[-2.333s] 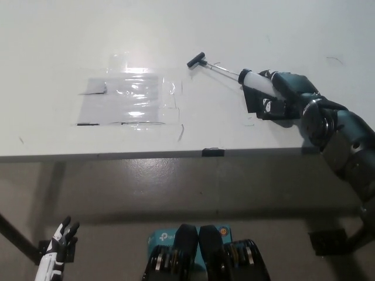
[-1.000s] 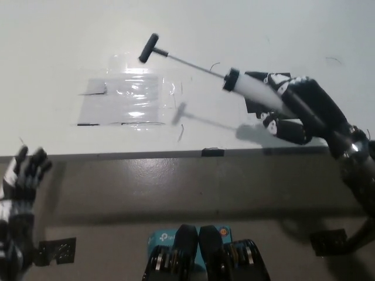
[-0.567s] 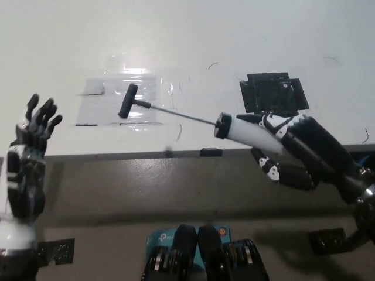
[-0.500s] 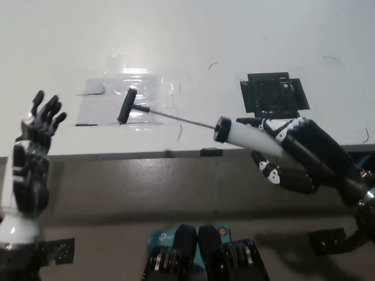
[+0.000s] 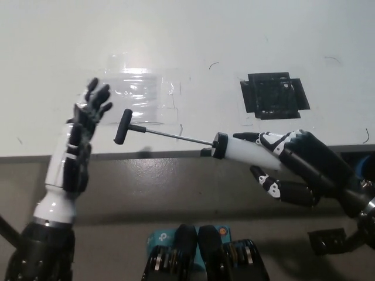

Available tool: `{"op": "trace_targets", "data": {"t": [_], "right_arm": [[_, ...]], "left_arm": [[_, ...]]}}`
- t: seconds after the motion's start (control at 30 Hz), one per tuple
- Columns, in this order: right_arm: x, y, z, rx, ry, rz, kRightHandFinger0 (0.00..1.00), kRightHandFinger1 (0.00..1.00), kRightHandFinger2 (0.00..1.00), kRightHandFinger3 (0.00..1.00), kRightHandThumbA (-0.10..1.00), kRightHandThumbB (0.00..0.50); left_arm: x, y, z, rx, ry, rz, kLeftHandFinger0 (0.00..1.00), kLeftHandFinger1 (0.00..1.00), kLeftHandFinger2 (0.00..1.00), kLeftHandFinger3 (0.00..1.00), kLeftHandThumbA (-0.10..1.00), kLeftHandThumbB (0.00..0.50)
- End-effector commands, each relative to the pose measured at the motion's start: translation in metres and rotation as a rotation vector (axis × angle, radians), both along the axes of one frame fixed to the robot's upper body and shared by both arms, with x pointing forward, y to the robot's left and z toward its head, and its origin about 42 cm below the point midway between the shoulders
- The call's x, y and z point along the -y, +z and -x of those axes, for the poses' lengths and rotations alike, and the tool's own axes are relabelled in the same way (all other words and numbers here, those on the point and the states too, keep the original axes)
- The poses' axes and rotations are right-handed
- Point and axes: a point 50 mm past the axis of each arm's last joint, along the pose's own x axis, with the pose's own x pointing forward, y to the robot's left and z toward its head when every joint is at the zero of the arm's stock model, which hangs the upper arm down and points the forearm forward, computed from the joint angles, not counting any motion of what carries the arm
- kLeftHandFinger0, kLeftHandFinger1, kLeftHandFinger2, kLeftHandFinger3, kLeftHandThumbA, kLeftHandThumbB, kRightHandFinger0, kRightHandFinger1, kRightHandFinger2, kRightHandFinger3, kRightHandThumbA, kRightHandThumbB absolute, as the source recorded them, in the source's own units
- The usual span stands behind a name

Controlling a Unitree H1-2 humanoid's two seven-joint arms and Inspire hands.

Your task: The robot uses right hand to pick up a small white air pumper and uses its left hand to compress it, and then puts it on the desk

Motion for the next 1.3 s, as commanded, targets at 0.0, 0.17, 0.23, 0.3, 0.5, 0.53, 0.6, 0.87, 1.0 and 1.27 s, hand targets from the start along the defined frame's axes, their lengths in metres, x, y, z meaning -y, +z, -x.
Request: {"op": "trace_targets", "data": {"t": [0.0,0.17,0.23,0.3,0.5,0.53,0.6,0.87,1.0,1.27], "right_arm": [[-0.001,0.014,0.001,0.054,0.010,-0.005,0.03,0.40,0.69,0.62,-0.10,0.157],[-0.007,0.014,0.002,0.056,0.016,-0.005,0.02,0.39,0.68,0.60,-0.10,0.147],[-0.008,0.013,0.001,0.057,0.017,-0.002,0.02,0.40,0.69,0.60,-0.10,0.143],[-0.010,0.013,0.001,0.062,0.021,0.002,0.02,0.41,0.71,0.61,-0.10,0.139],[-0.013,0.015,0.001,0.071,0.019,0.010,0.04,0.44,0.73,0.66,-0.10,0.130],[-0.014,0.015,0.001,0.071,0.019,0.010,0.03,0.43,0.73,0.66,-0.10,0.133],[-0.014,0.015,0.001,0.069,0.015,0.013,0.03,0.43,0.73,0.66,-0.10,0.132],[-0.029,0.020,-0.005,0.096,0.060,0.029,0.05,0.44,0.75,0.69,-0.10,0.149],[-0.041,0.021,-0.008,0.092,0.087,0.028,0.04,0.43,0.74,0.71,-0.10,0.156],[-0.059,0.023,-0.011,0.111,0.125,0.027,0.05,0.46,0.80,0.87,-0.10,0.157]], "left_arm": [[0.014,0.015,-0.007,0.024,-0.036,-0.043,1.00,1.00,1.00,1.00,1.00,0.292],[0.025,0.017,-0.006,0.011,-0.066,-0.050,1.00,1.00,1.00,1.00,1.00,0.308],[0.028,0.017,-0.005,0.002,-0.067,-0.049,1.00,1.00,1.00,1.00,1.00,0.301],[0.030,0.017,-0.006,0.001,-0.069,-0.049,1.00,1.00,1.00,1.00,1.00,0.294],[0.030,0.015,-0.011,-0.004,-0.071,-0.046,1.00,1.00,1.00,1.00,1.00,0.295],[0.030,0.015,-0.011,-0.004,-0.072,-0.046,1.00,1.00,1.00,1.00,1.00,0.294],[0.029,0.014,-0.012,-0.003,-0.071,-0.050,1.00,1.00,1.00,1.00,1.00,0.291],[0.036,0.010,-0.007,-0.010,-0.090,-0.063,1.00,1.00,1.00,1.00,1.00,0.315],[0.049,0.005,0.001,-0.017,-0.113,-0.079,1.00,1.00,1.00,1.00,1.00,0.288],[0.078,-0.008,0.013,-0.012,-0.138,-0.148,1.00,1.00,1.00,1.00,1.00,0.236]]}}
